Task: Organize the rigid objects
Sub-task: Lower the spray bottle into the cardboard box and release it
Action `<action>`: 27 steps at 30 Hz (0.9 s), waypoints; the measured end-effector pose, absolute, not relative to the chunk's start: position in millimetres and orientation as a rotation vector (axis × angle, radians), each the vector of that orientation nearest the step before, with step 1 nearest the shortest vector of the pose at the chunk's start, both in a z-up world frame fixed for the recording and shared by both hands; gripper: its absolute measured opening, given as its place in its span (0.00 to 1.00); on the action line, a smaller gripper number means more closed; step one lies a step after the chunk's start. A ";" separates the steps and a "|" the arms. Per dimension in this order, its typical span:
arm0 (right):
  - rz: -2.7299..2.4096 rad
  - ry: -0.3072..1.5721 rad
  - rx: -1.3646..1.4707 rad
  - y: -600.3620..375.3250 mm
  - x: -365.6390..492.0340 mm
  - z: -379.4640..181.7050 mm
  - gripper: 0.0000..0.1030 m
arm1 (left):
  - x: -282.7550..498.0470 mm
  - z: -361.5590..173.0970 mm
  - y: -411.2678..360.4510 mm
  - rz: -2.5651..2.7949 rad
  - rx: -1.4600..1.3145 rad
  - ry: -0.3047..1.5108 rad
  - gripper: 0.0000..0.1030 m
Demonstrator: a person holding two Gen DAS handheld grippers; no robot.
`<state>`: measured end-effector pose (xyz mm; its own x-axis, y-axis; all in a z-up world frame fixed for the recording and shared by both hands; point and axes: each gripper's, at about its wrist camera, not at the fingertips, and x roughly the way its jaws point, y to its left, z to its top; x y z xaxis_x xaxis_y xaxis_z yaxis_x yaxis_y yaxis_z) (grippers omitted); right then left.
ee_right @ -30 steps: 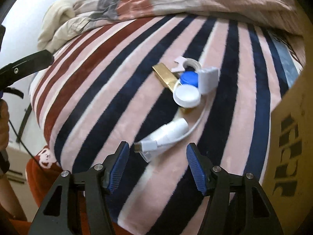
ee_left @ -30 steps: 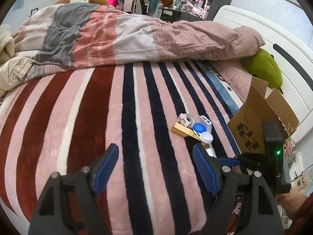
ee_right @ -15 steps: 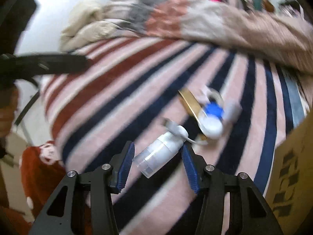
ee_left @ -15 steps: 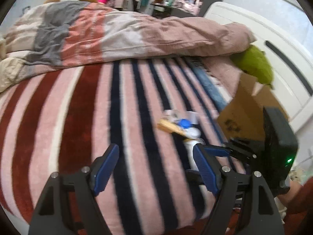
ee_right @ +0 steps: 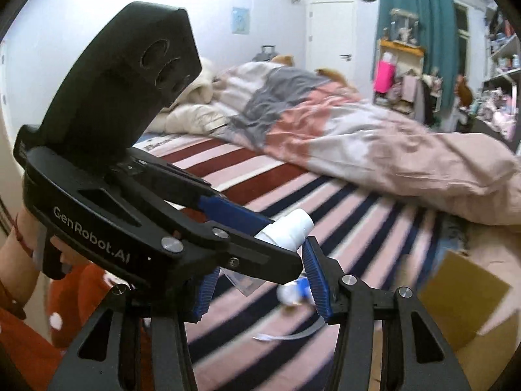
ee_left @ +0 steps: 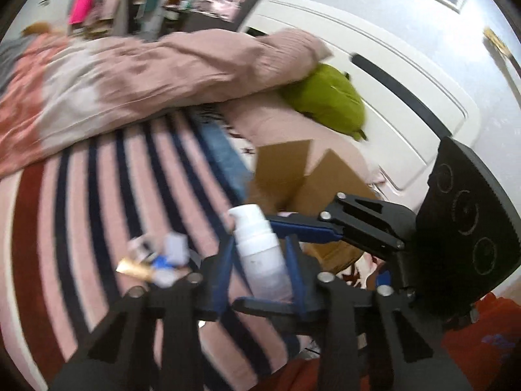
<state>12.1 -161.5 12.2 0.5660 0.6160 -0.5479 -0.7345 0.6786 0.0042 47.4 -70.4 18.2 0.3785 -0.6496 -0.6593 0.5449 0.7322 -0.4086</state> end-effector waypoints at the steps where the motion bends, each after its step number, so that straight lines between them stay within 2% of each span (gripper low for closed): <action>1: 0.777 0.546 -0.235 -171.9 13.4 12.9 0.45 | 50.2 19.7 -82.7 -0.777 -0.111 0.905 0.26; 9: 0.591 0.684 -0.180 -254.9 38.0 5.2 0.45 | 85.4 0.3 -176.4 -0.903 -0.053 1.042 0.26; 12: 0.533 0.762 -0.134 -276.2 50.5 -5.2 0.45 | 92.0 -5.0 -190.7 -0.888 -0.032 1.073 0.37; 13: 0.502 0.784 -0.135 -280.6 52.6 -8.3 0.45 | 92.4 -5.1 -192.2 -0.876 -0.019 1.070 0.45; 14: 0.476 0.800 -0.139 -284.0 54.6 -12.0 0.45 | 91.9 -4.9 -191.4 -0.868 -0.013 1.068 0.53; 16: 0.449 0.823 -0.137 -291.0 55.7 -16.7 0.46 | 91.8 -3.0 -186.6 -0.844 -0.003 1.052 0.58; 20: 0.458 0.841 -0.105 -299.3 55.2 -18.3 0.54 | 90.0 5.7 -163.0 -0.810 -0.032 1.018 0.62; 27: 0.538 0.789 -0.117 -266.8 48.2 0.4 0.54 | 74.9 24.8 -87.8 -0.588 -0.064 0.919 0.66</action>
